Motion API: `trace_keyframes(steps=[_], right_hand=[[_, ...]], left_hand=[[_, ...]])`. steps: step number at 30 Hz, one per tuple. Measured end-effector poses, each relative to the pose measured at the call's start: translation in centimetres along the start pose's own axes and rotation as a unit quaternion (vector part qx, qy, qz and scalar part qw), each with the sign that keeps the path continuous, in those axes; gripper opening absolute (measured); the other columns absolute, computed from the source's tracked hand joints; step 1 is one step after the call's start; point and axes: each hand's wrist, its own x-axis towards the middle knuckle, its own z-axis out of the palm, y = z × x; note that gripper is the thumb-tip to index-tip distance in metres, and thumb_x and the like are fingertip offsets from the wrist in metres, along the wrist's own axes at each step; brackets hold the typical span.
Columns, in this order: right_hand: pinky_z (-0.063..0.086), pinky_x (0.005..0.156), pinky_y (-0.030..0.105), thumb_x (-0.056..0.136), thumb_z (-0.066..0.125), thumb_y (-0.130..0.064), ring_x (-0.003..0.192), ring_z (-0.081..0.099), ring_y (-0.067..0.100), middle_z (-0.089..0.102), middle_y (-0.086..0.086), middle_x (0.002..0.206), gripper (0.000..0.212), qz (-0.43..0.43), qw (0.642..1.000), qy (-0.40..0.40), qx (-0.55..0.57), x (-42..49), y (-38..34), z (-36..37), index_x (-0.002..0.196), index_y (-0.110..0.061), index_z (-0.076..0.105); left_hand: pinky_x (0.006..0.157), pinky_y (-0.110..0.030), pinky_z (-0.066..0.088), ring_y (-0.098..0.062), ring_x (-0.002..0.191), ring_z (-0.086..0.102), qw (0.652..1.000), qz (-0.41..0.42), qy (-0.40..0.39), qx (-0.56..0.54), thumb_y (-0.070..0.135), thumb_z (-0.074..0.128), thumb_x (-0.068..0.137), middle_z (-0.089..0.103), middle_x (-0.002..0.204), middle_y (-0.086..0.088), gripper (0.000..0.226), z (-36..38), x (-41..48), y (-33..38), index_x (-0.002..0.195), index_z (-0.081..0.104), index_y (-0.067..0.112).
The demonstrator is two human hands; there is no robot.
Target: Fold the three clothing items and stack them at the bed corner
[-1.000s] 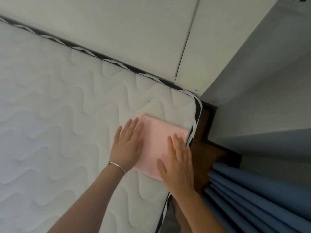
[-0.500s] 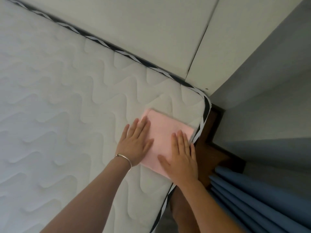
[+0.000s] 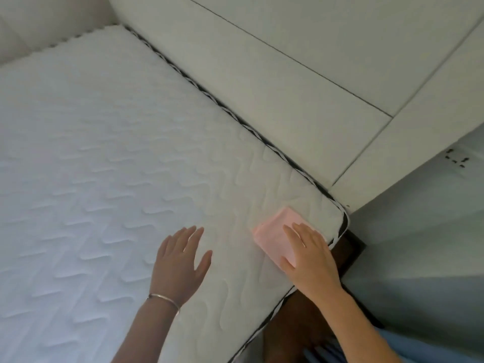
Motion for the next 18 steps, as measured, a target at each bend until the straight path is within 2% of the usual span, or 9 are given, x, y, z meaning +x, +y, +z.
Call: trace_keyframes(steps=[2,4,6,8,9,13,15,18], right_hand=[[0.048,0.089,0.047,0.063,0.078,-0.033,0.107,0.061,0.028,0.065,0.009,0.115,0.067,-0.050,0.999,0.021,0.002,-0.5,-3.4,-2.2,0.122,-0.015,0.053],[0.046,0.092,0.047,0.067,0.064,-0.040,0.111,0.059,0.028,0.063,0.007,0.118,0.064,-0.087,0.996,0.035,0.014,-1.0,-7.0,-4.1,0.124,-0.016,0.049],[0.044,0.096,0.042,0.069,0.058,-0.043,0.114,0.058,0.027,0.063,0.006,0.119,0.062,-0.124,0.991,0.043,0.017,-2.0,-11.3,-5.5,0.124,-0.016,0.054],[0.036,0.103,0.038,0.071,0.052,-0.043,0.115,0.057,0.028,0.064,0.006,0.119,0.059,-0.160,0.985,0.058,0.033,-3.4,-15.6,-6.5,0.122,-0.015,0.057],[0.033,0.103,0.038,0.071,0.053,-0.043,0.115,0.057,0.028,0.064,0.006,0.118,0.058,-0.179,0.981,0.063,0.043,-4.3,-17.9,-6.8,0.121,-0.014,0.058],[0.047,0.094,0.044,0.064,0.060,-0.040,0.109,0.060,0.031,0.067,0.009,0.112,0.060,-0.272,0.958,0.073,0.057,-8.6,-27.8,-6.9,0.116,-0.011,0.061],[0.044,0.096,0.041,0.066,0.055,-0.042,0.108,0.061,0.031,0.067,0.009,0.111,0.059,-0.334,0.937,0.074,0.072,-11.1,-33.3,-6.6,0.115,-0.011,0.062],[0.048,0.092,0.046,0.063,0.064,-0.039,0.106,0.062,0.031,0.067,0.011,0.111,0.058,-0.424,0.897,0.062,0.104,-15.3,-41.6,-6.0,0.114,-0.010,0.064]], left_hand=[[0.098,-0.035,0.028,-0.028,0.109,0.060,0.999,-0.031,0.034,-0.009,0.058,0.013,0.091,0.064,0.117,-0.008,0.069,-3.4,-3.7,-2.3,0.120,0.057,0.013],[0.100,-0.037,0.032,-0.027,0.110,0.059,0.996,-0.058,0.063,-0.011,0.060,0.013,0.090,0.064,0.117,-0.006,0.069,-5.9,-7.5,-4.5,0.121,0.057,0.015],[0.101,-0.039,0.033,-0.025,0.112,0.058,0.990,-0.098,0.100,-0.009,0.059,0.023,0.088,0.064,0.116,-0.004,0.063,-8.0,-12.2,-6.9,0.121,0.057,0.017],[0.101,-0.038,0.027,-0.025,0.112,0.058,0.981,-0.140,0.137,-0.011,0.053,0.036,0.081,0.065,0.114,-0.003,0.057,-9.6,-17.2,-9.3,0.120,0.058,0.017],[0.100,-0.038,0.025,-0.026,0.111,0.058,0.975,-0.162,0.151,-0.009,0.051,0.039,0.079,0.066,0.113,-0.004,0.056,-10.3,-20.0,-10.6,0.119,0.058,0.017],[0.099,-0.038,0.025,-0.027,0.108,0.060,0.945,-0.255,0.206,-0.005,0.055,0.033,0.084,0.067,0.112,-0.004,0.059,-11.8,-32.1,-15.7,0.119,0.059,0.016],[0.098,-0.039,0.027,-0.028,0.106,0.061,0.924,-0.306,0.228,-0.002,0.057,0.028,0.086,0.067,0.110,-0.003,0.060,-11.9,-38.3,-18.1,0.118,0.059,0.016],[0.098,-0.044,0.037,-0.026,0.106,0.061,0.884,-0.394,0.251,0.006,0.052,0.038,0.078,0.067,0.110,-0.002,0.057,-11.6,-47.0,-21.0,0.118,0.059,0.017]])
